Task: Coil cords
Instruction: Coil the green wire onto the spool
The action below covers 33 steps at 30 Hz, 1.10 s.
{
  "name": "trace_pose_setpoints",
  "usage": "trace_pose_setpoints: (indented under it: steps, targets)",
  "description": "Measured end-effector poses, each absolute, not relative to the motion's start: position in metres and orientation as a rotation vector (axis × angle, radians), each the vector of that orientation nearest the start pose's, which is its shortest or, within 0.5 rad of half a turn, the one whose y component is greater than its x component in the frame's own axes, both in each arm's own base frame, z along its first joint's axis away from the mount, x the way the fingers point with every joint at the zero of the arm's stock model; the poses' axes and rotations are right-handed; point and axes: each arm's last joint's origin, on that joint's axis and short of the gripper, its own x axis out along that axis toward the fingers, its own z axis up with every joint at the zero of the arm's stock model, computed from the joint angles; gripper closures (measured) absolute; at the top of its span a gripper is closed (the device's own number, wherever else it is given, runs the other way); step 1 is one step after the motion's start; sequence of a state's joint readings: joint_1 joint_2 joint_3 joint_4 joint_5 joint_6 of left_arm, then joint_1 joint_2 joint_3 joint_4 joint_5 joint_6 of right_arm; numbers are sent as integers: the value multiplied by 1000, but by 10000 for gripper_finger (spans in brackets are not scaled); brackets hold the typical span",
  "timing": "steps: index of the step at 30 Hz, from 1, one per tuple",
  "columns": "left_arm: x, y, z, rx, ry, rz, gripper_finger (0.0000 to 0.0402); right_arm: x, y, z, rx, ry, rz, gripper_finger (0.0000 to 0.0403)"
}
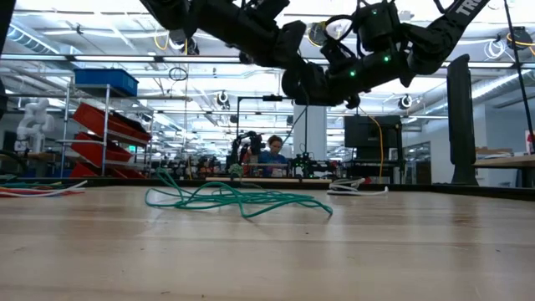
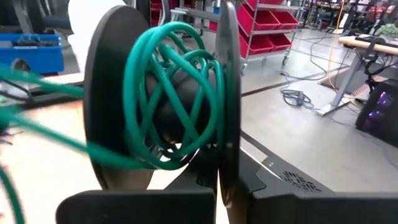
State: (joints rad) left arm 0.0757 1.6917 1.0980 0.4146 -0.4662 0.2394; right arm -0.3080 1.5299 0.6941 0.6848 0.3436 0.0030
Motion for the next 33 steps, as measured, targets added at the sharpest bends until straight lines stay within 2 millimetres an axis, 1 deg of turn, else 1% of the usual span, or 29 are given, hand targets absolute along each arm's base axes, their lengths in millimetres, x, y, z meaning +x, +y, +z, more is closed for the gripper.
trace_pose_setpoints:
  steps: [5,15,20,25,33]
  targets:
    - [381,43,270,330,271,562,386,294,-104,209,-10,181,-670,403]
    - [380,47,275,470,384,683,386,293,-104,208,-17,197,-669,403]
    - [381,48,279,519,430,685,386,293,-103,207,-17,211,-663,403]
    - [380,49,280,589,466,680,386,294,-103,206,-11,220,-639,403]
    - [375,62,278,618,541,697,386,295,-99,204,-13,235,-626,403]
